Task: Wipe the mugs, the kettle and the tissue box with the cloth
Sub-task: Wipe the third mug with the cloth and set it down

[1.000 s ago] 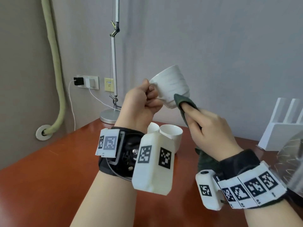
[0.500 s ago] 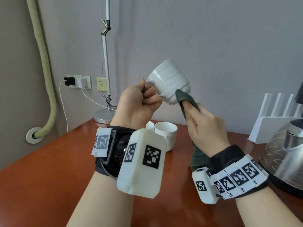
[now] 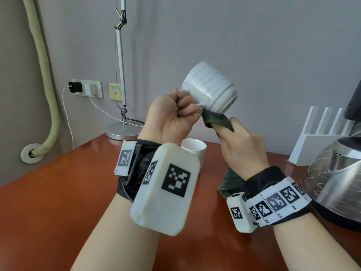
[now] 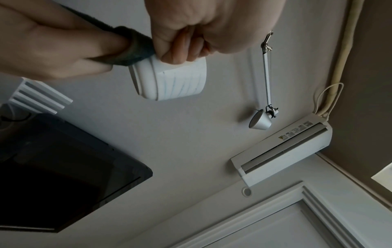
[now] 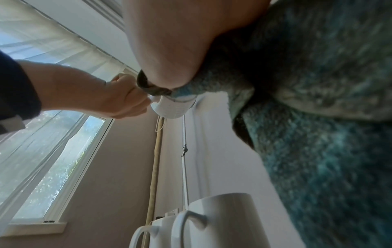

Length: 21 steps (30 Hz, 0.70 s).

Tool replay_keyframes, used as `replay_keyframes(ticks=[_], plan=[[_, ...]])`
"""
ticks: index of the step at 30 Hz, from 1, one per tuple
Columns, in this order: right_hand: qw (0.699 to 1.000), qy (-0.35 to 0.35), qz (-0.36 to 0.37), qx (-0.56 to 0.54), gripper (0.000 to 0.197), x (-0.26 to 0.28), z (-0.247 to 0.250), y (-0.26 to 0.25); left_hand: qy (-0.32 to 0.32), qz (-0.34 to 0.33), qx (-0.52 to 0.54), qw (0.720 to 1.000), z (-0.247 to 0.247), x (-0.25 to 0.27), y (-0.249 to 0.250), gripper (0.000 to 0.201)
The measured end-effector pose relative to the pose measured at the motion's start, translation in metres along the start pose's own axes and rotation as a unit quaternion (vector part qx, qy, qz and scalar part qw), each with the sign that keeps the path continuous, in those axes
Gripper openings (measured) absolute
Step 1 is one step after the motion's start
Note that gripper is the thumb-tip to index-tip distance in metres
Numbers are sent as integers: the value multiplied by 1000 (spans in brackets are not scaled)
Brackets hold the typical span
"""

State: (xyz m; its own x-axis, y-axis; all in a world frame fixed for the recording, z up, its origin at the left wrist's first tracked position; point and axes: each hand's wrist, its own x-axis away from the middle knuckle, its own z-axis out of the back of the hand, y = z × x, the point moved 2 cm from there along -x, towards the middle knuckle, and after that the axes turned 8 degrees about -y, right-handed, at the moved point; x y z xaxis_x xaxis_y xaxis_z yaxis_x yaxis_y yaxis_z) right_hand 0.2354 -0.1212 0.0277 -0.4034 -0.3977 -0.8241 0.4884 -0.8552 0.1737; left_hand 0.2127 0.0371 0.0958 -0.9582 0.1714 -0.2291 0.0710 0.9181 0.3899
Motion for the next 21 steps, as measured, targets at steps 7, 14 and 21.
replay_keyframes(ticks=[7,14,21], plan=[[998,34,-28,-47,39,-5,10,1,0,-18,-35,999,2,-3,-1,38],[958,94,-149,-225,41,-8,12,12,-40,-96,-155,982,0,-6,-5,37],[994,50,-34,-88,34,-13,23,-1,-91,-203,-408,886,7,-9,-8,41]])
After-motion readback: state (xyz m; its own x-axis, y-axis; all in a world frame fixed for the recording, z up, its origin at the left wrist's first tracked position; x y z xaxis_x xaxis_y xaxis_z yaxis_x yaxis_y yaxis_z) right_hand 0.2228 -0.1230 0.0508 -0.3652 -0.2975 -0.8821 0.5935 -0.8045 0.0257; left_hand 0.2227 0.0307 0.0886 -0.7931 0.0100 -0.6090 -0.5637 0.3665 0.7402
